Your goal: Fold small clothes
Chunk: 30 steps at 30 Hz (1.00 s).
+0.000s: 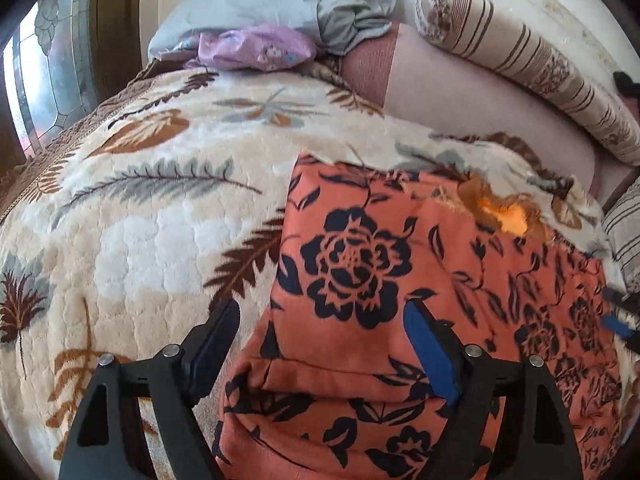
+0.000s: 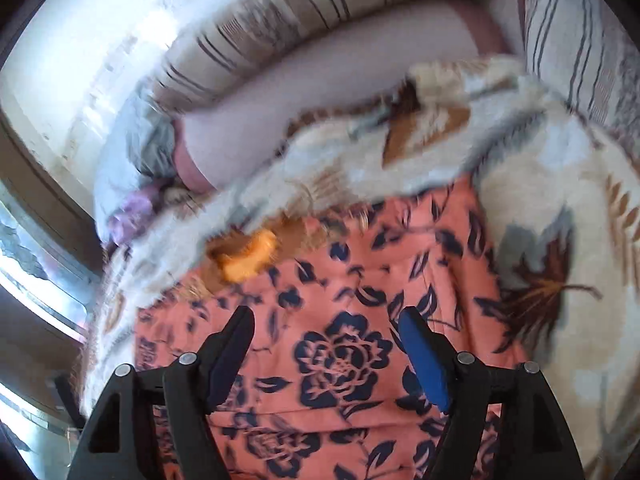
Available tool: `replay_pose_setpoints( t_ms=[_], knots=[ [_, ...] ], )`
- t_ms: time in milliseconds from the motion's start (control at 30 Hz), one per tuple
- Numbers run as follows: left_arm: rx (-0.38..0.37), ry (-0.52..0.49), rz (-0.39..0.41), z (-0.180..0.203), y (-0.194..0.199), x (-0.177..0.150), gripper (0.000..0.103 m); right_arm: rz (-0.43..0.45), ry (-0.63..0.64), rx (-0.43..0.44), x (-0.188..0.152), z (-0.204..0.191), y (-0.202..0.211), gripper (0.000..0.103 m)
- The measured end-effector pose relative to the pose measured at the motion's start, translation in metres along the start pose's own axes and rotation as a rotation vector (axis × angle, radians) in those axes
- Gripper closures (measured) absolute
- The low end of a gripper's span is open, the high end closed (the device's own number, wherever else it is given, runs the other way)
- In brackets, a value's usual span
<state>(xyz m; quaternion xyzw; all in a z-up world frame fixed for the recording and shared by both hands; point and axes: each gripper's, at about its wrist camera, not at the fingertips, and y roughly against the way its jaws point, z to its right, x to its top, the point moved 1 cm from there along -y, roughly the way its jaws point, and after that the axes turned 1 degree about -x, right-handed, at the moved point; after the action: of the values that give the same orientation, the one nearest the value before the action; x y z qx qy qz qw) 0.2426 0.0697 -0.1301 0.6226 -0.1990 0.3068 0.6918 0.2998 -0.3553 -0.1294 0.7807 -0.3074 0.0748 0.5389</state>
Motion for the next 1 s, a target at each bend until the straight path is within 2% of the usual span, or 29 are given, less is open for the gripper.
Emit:
replay_pose_setpoints(
  t_ms=[33,67,100,200,267,300,333,367,433,533,567,600,633,667,700,733,800,867,933,1000],
  knots=[
    [0.024,0.01,-0.01,-0.002,-0.003,0.0,0.018,-0.052,-0.031,-0.033,-0.002,0.01,-0.015,0.026],
    [0.041,0.013,-0.07,-0.004,-0.014,-0.002,0.018,-0.028,-0.031,-0.028,-0.003,0.011,-0.013,0.026],
    [0.029,0.017,-0.162,-0.007,-0.029,-0.007,0.017,0.005,-0.011,-0.031,0.0,0.005,-0.006,0.026],
    [0.054,0.011,-0.1,-0.004,-0.019,-0.002,0.016,0.091,0.041,0.046,0.015,-0.011,0.014,0.026],
    [0.007,0.025,-0.073,-0.003,-0.015,0.002,0.016,0.101,0.02,0.064,0.026,-0.011,0.012,0.023],
    [0.003,0.028,-0.091,-0.004,-0.018,0.001,0.016,0.078,-0.001,0.033,0.03,-0.002,-0.001,0.019],
    [-0.001,0.026,-0.148,-0.004,-0.028,-0.002,0.016,0.042,-0.014,-0.025,0.031,0.008,-0.017,0.019],
    [0.001,0.013,-0.173,-0.005,-0.032,-0.006,0.016,0.0,-0.046,-0.058,0.032,0.015,-0.034,0.021],
    [0.036,-0.009,-0.132,-0.002,-0.022,-0.004,0.016,0.057,-0.082,-0.028,0.034,0.014,-0.025,0.021],
    [-0.02,0.062,-0.047,-0.006,-0.005,0.004,0.016,0.14,-0.004,0.01,0.037,-0.004,-0.004,0.02],
    [-0.02,0.065,-0.065,-0.006,-0.009,0.003,0.016,0.153,0.003,-0.026,0.038,-0.004,-0.005,0.02],
    [-0.023,0.053,-0.12,-0.005,-0.02,0.001,0.016,0.141,-0.006,-0.084,0.044,-0.002,-0.016,0.019],
    [-0.033,0.037,-0.201,-0.003,-0.033,-0.005,0.016,0.085,-0.025,-0.155,0.045,0.01,-0.033,0.018],
    [-0.016,-0.006,-0.192,0.0,-0.033,-0.007,0.015,0.037,-0.054,-0.19,0.045,0.021,-0.043,0.018],
    [0.008,-0.025,-0.166,0.002,-0.026,-0.006,0.015,0.066,-0.064,-0.186,0.044,0.02,-0.037,0.019],
    [0.003,0.001,-0.143,0.0,-0.016,-0.001,0.015,0.1,-0.047,-0.186,0.045,0.009,-0.026,0.018],
    [-0.077,0.1,-0.032,-0.01,0.009,0.009,0.015,0.138,0.026,-0.136,0.044,-0.019,-0.008,0.018],
    [-0.078,0.195,0.047,-0.025,0.027,0.015,0.015,0.16,0.127,-0.083,0.041,-0.06,0.005,0.018],
    [-0.07,0.283,0.079,-0.044,0.035,0.017,0.015,0.134,0.217,0.029,0.035,-0.11,0.0,0.018],
    [-0.029,0.385,0.076,-0.067,0.035,0.018,0.015,0.066,0.296,0.146,0.025,-0.163,-0.014,0.018]
  ],
)
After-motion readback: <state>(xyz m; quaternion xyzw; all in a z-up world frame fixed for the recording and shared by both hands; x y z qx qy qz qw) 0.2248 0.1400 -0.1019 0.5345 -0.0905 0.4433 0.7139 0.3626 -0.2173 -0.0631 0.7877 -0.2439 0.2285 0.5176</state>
